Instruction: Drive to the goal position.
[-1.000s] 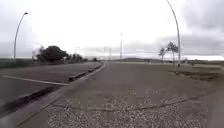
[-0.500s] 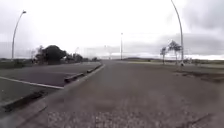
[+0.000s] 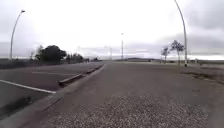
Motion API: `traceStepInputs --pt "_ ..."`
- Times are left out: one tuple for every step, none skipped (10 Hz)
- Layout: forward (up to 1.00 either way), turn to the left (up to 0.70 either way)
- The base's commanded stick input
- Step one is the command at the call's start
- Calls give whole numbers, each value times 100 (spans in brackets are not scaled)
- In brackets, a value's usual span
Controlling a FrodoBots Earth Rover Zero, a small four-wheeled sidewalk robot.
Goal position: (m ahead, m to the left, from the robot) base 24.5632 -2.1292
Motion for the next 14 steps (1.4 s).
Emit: traceStepInputs --pt "100 0" --pt "100 0" --pt "100 0" --pt "100 0" --pt "100 0" --pt "100 0" --pt "100 0" --pt "100 0" --pt "100 0" --pt "100 0" --pt "100 0" --pt "100 0" --pt "100 0" --pt "100 0"
